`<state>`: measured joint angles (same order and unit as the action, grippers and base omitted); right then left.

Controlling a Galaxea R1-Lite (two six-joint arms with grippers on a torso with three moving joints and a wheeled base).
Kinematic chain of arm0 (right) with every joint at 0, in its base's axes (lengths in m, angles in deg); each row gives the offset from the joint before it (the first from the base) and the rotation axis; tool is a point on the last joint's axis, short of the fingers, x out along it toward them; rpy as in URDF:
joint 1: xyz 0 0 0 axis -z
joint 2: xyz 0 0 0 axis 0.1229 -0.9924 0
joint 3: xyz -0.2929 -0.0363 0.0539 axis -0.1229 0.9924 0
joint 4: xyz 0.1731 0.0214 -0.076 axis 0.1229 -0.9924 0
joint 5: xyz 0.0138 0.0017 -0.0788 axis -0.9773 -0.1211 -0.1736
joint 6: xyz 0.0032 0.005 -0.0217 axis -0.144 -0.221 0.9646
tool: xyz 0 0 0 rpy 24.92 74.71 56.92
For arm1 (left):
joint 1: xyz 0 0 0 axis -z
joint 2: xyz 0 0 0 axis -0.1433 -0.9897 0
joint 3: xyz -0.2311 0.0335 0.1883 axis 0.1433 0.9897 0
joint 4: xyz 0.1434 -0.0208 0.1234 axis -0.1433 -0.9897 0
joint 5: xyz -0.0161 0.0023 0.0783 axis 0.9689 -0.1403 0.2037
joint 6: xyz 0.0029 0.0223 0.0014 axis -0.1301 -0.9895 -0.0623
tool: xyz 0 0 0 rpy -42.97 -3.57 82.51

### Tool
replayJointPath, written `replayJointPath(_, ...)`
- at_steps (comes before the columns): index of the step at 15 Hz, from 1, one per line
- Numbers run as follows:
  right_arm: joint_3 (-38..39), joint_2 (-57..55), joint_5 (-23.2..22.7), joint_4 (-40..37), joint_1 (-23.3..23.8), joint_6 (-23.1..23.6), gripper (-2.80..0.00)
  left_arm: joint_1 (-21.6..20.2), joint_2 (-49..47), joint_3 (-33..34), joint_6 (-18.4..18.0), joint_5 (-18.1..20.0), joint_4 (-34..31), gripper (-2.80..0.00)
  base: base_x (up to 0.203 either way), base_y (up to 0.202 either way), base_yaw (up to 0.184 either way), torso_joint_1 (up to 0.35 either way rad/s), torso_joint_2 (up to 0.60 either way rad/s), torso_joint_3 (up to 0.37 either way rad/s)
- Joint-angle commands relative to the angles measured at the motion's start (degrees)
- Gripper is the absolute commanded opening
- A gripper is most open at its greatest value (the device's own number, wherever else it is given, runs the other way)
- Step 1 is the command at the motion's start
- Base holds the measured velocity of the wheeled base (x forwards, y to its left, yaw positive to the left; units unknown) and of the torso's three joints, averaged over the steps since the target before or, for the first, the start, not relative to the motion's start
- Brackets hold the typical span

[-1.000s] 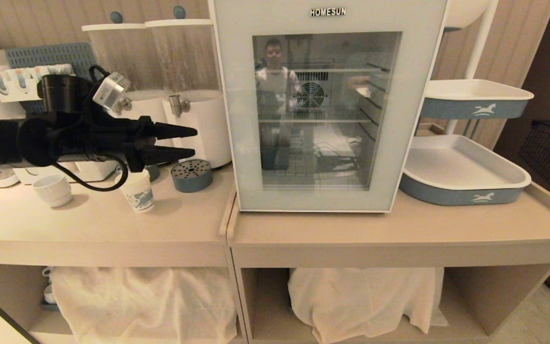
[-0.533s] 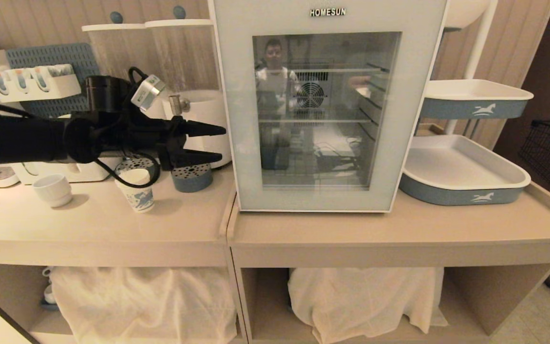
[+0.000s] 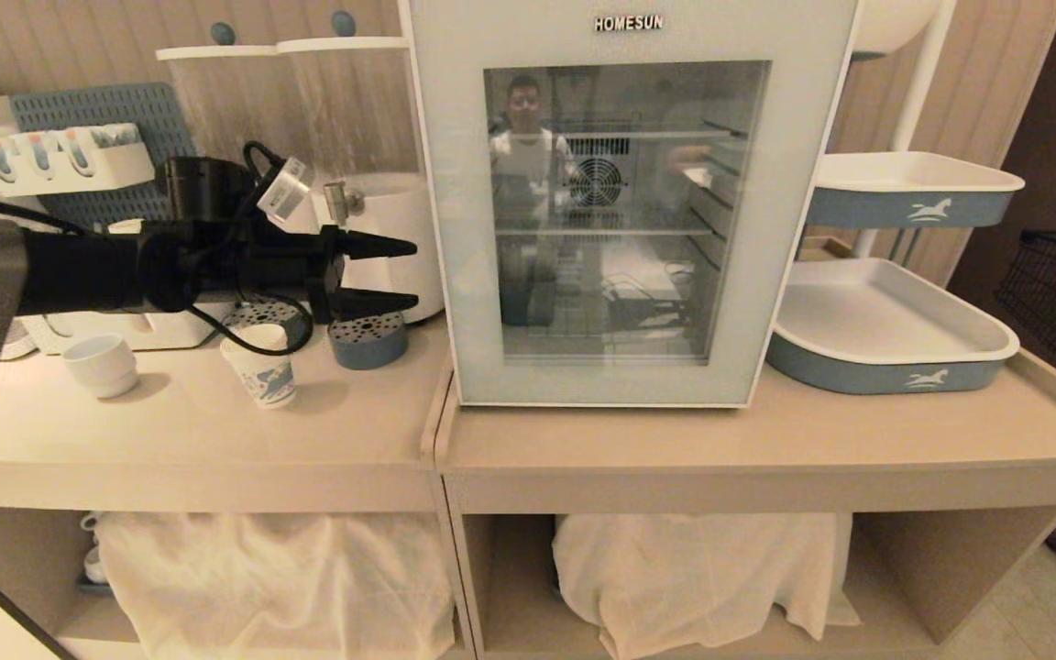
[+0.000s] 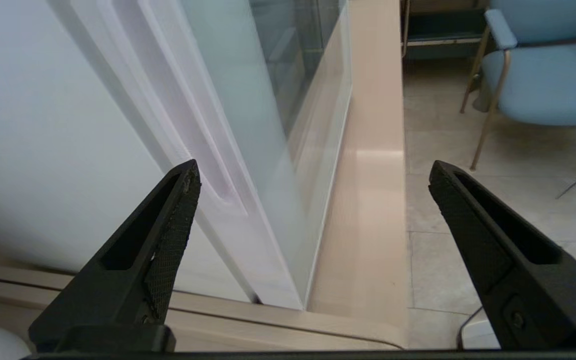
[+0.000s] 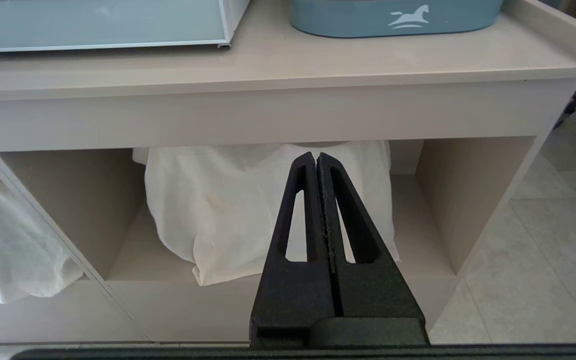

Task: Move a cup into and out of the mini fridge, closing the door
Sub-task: Open the freezer door

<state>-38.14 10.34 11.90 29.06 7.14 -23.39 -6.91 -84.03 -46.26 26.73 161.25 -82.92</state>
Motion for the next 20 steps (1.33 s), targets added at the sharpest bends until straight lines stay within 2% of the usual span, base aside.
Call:
replayJointPath(1, 0.1, 0.0, 0.0, 0.0, 0.0, -0.1, -2.80, 0.2, -2.3, -3.4, 0.1, 0.2, -0.3, 0.00, 0.000, 0.000, 0.000, 0.000, 0.00, 0.000)
replayJointPath(2, 0.0, 0.0, 0.0, 0.0, 0.0, -0.1, -2.80, 0.7, -3.9, -5.9, 0.2, 0.1, -1.3, 0.00, 0.000, 0.000, 0.000, 0.000, 0.00, 0.000)
replayJointPath(4, 0.1, 0.0, 0.1, 0.0, 0.0, -0.1, -2.80, 2.6, -5.3, -7.1, 0.3, -2.8, -2.0, 0.00, 0.000, 0.000, 0.000, 0.000, 0.00, 0.000)
replayJointPath(15, 0.1, 0.0, 0.1, 0.0, 0.0, -0.1, -2.80, 4.6, -7.6, -7.0, -0.6, -3.6, -1.1, 0.00, 0.000, 0.000, 0.000, 0.000, 0.00, 0.000)
replayJointPath(20, 0.1, 0.0, 0.1, 0.0, 0.0, -0.1, -2.80, 5.9, -8.8, -7.0, 1.0, -5.3, 0.7, 0.00, 0.000, 0.000, 0.000, 0.000, 0.00, 0.000)
